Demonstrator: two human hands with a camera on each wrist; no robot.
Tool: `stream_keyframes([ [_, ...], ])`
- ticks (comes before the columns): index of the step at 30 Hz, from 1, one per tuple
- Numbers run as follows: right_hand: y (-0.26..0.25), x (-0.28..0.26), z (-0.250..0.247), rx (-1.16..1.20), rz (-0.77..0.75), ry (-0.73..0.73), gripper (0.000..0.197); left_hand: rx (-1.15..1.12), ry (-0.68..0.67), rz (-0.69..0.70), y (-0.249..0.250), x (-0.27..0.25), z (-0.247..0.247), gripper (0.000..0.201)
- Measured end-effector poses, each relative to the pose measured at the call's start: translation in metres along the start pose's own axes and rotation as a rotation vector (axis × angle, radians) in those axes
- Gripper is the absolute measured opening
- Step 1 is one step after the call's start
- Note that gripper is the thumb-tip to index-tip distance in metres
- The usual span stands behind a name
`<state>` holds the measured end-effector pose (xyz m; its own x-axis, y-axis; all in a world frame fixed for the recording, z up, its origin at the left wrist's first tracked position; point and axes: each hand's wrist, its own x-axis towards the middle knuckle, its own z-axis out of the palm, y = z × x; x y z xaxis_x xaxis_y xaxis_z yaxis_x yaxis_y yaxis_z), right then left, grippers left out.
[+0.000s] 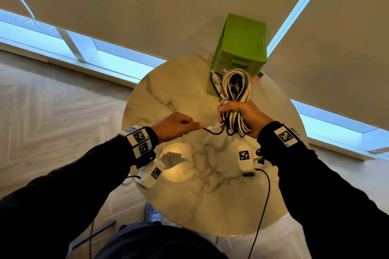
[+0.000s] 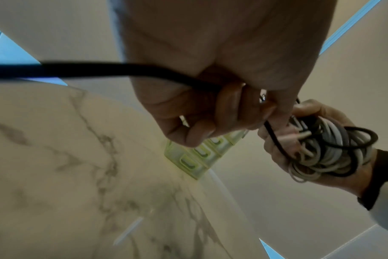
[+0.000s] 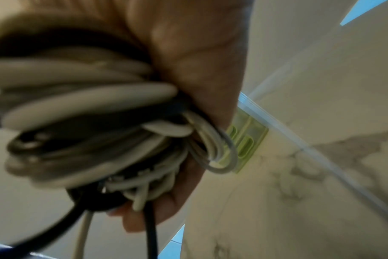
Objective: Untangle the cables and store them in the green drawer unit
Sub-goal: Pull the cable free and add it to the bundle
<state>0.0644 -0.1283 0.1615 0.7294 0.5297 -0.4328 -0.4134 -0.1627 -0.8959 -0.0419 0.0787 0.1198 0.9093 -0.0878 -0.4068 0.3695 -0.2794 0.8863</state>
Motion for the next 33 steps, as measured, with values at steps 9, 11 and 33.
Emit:
stream_keyframes([
  [9,0.006,-0.007,0.018,-0.275,0.035,-0.063,0.02,-0.069,0.481,0.085,0.034,0.018,-0.01,0.051],
  [11,0.009,-0.008,0.028,-0.271,0.02,-0.053,0.028,-0.299,0.442,0.06,0.041,0.026,-0.002,0.055],
  [33,0.016,-0.005,0.042,-0.35,-0.092,-0.015,0.057,-1.083,0.403,-0.059,0.055,0.045,0.026,0.039],
])
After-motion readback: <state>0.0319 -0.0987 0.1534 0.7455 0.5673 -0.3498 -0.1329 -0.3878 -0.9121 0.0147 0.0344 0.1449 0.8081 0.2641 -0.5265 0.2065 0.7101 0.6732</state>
